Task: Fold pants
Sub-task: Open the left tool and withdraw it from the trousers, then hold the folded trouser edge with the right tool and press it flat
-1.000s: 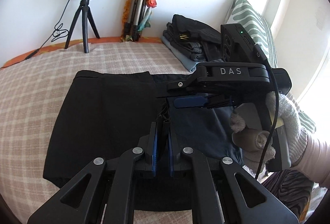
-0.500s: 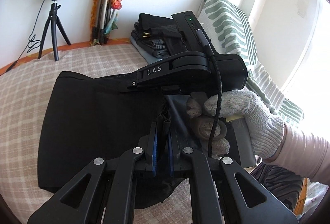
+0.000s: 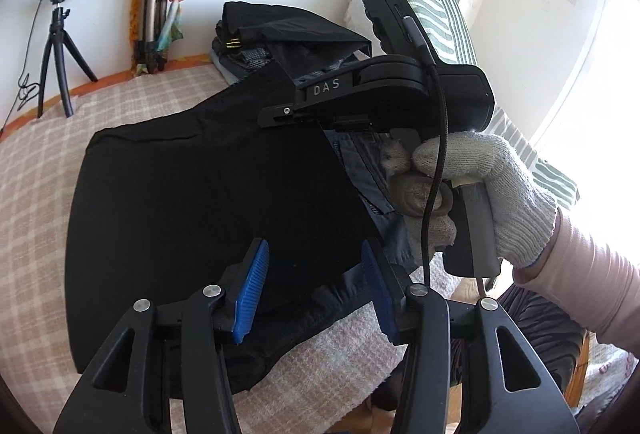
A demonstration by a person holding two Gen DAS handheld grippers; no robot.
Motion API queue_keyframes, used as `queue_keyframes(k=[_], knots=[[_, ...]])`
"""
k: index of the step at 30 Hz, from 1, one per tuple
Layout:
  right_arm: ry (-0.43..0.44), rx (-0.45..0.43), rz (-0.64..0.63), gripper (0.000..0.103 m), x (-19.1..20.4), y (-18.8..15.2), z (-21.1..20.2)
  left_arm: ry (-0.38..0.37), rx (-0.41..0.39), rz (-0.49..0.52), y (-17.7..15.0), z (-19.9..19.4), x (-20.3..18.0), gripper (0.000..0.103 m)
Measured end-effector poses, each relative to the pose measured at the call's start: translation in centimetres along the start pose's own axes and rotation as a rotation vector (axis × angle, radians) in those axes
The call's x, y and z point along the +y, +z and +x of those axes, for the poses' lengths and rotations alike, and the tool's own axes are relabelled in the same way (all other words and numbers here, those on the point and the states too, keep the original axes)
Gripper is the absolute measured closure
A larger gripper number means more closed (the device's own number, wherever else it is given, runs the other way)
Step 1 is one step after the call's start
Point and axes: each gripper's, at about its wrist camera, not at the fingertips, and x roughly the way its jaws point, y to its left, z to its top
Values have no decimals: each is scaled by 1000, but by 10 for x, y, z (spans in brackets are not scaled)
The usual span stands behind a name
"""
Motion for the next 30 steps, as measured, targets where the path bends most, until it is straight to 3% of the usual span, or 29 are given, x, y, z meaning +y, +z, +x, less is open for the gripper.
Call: queue_keyframes(k=[6, 10, 20, 25, 30], knots=[[-41, -6, 16, 101, -21, -7, -18, 274, -80, 1, 1, -29, 54, 51], [-54, -12, 59, 101, -40, -14, -33, 331, -66, -63, -2, -31, 89, 51], [-140, -48, 102, 101, -71, -19, -60, 353, 29, 17, -10, 9, 78, 51], [-190, -21, 122, 101, -87, -26, -57, 376, 48, 64, -13, 20, 70, 51], [-245, -27, 127, 102, -93, -28, -57, 388, 74, 55, -18, 27, 75, 51]])
